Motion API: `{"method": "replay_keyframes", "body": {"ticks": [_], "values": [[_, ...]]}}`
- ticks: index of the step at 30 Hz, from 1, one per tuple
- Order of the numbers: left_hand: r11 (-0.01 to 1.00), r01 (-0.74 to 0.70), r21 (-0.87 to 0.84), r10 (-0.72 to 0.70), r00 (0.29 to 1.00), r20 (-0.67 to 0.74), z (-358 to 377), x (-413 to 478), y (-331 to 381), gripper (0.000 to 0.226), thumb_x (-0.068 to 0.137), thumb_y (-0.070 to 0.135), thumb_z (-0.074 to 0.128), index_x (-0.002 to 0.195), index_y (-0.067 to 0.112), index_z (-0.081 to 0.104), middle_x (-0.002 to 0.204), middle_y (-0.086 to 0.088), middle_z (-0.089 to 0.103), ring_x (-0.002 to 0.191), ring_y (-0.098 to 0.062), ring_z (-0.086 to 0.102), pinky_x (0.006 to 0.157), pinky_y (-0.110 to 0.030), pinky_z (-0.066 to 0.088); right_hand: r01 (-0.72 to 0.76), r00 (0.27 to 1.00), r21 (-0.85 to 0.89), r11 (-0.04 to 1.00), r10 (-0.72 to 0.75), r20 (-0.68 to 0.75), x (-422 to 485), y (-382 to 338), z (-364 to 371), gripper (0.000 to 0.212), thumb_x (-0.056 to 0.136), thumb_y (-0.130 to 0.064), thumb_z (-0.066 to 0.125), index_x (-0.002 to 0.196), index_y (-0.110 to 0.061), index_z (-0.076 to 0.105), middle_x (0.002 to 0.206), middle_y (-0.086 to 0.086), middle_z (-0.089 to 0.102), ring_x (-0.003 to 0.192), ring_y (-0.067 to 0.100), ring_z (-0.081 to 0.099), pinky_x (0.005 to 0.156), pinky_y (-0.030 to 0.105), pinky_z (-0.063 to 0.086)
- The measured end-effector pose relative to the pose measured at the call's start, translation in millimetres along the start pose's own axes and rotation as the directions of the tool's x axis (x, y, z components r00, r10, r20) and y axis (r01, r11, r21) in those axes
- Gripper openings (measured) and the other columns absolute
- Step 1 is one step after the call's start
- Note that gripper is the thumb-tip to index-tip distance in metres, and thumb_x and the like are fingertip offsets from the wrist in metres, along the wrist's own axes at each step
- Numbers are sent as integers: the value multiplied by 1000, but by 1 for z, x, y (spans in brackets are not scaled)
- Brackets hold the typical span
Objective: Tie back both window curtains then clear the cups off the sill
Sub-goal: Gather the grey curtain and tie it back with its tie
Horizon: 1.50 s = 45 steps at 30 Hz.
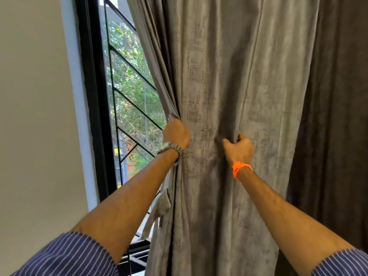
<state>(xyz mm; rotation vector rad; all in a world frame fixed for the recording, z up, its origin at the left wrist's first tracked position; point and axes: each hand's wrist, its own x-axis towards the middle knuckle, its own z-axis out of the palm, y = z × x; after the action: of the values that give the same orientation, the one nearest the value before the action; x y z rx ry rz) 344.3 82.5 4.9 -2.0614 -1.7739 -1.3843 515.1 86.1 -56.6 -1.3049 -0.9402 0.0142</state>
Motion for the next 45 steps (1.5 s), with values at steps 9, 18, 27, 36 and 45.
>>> {"method": "replay_keyframes", "body": {"ticks": [9, 18, 27, 36, 45], "values": [[1000, 15, -11, -15, 1000, 11, -15, -17, 13, 53, 98, 6, 41, 147, -3, 23, 102, -15, 64, 92, -32, 64, 71, -31, 41, 72, 992, 23, 997, -74, 107, -37, -57, 0, 14, 71, -10, 67, 74, 4, 67, 66, 13, 68, 65, 24, 62, 55, 25, 42], [981, 73, -180, -49, 990, 135, -33, -26, 19, 37, 95, 15, 42, 125, -5, 51, 118, -24, 61, 106, -41, 59, 90, -45, 49, 192, 962, 131, 973, -213, 170, -68, -94, 5, 34, 70, 4, 63, 45, -13, 46, 43, -2, 39, 37, 3, 33, 38, 14, 27], [881, 171, -441, -39, 956, 292, -33, -30, 32, 67, 97, 58, 35, 102, -1, 66, 101, -19, 66, 92, -33, 62, 75, -35, 45, 223, 924, 119, 967, -249, 289, -78, -92, 3, 16, 79, 2, 56, 64, 5, 61, 59, 12, 61, 57, 8, 47, 43, 21, 33], [948, 92, -303, -48, 987, 150, -24, -33, 42, 31, 83, 29, 65, 66, 13, 46, 67, -1, 49, 65, -21, 50, 52, -25, 35, 229, 918, 43, 972, -231, 324, -80, -81, -10, 18, 77, -6, 50, 78, 6, 65, 69, 14, 64, 51, 12, 50, 34, 11, 31], [982, -54, -181, 65, 996, 54, -8, -22, 36, 17, 93, 20, 53, 86, 6, 57, 92, -17, 64, 93, -34, 61, 68, -33, 38, 228, 876, 79, 970, -240, 418, -75, -68, -13, 17, 79, -6, 59, 66, -15, 64, 57, -3, 62, 48, -2, 48, 46, 16, 41]]}}
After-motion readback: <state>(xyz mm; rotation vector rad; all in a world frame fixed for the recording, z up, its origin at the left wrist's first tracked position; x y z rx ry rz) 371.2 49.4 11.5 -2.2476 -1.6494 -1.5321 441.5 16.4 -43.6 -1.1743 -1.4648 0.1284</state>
